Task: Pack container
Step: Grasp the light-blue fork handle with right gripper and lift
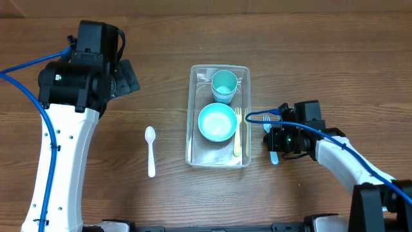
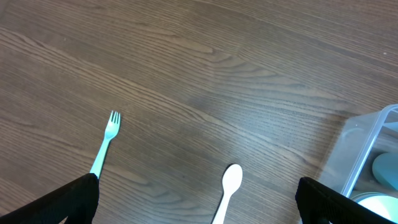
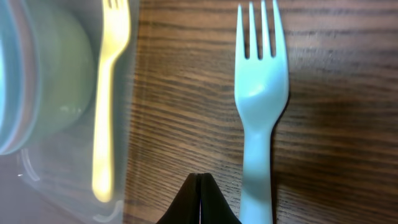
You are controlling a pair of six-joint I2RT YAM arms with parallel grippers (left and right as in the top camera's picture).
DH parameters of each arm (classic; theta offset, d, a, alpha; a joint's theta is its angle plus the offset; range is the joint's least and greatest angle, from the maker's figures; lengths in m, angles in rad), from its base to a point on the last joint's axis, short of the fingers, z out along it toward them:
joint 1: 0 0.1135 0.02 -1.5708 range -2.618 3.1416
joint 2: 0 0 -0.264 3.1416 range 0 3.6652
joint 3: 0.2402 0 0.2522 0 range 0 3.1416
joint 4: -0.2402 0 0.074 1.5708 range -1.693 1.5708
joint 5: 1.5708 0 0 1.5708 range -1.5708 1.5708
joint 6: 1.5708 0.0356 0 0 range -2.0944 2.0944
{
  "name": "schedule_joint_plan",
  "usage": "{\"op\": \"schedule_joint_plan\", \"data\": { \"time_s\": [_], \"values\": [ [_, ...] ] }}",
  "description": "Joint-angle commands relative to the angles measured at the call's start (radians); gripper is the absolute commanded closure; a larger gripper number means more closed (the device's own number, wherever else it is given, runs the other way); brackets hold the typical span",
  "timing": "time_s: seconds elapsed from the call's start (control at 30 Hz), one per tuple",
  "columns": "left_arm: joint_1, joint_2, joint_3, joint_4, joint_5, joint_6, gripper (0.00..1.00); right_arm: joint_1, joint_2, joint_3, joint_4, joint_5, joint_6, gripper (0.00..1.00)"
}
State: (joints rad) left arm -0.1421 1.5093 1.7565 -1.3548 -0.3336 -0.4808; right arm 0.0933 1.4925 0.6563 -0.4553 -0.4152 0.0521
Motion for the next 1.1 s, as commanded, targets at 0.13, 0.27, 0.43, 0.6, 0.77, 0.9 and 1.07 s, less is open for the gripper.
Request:
{"op": "schedule_joint_plan", "data": {
  "time_s": [0.13,0.27,0.43,0.6,0.77,0.9,1.07],
  "values": [
    [0.004,-0.005,0.021,0.001,-0.01,-0.021,0.0,0.003,0.082,-0.011,0.054,-0.02,0.028,0.96],
    [0.004,-0.005,0.021,0.001,-0.01,-0.021,0.0,0.002,0.084,-0.011,0.049,0.06,0.058,0.96],
    [0.004,-0.005,0.021,0.001,-0.01,-0.021,0.0,-0.047,0.084,0.019,0.018,0.085,0.061,0.96],
    [0.004,-0.005,0.021,0.001,-0.01,-0.021,0.0,-0.115,0.084,0.09,-0.032,0.082,0.053,0.96],
    [0.004,-0.005,0.021,0.001,-0.01,-0.021,0.0,-0.132,0.084,0.11,-0.05,0.073,0.048,0.96],
    [0.004,-0.005,0.021,0.001,-0.01,-0.021,0.0,-0.132,0.083,0.152,-0.11,-0.043,0.046,0.96],
    [0.004,-0.005,0.021,0.001,-0.01,-0.021,0.0,-0.134,0.079,0.303,-0.31,0.05,0.045,0.71]
  ]
}}
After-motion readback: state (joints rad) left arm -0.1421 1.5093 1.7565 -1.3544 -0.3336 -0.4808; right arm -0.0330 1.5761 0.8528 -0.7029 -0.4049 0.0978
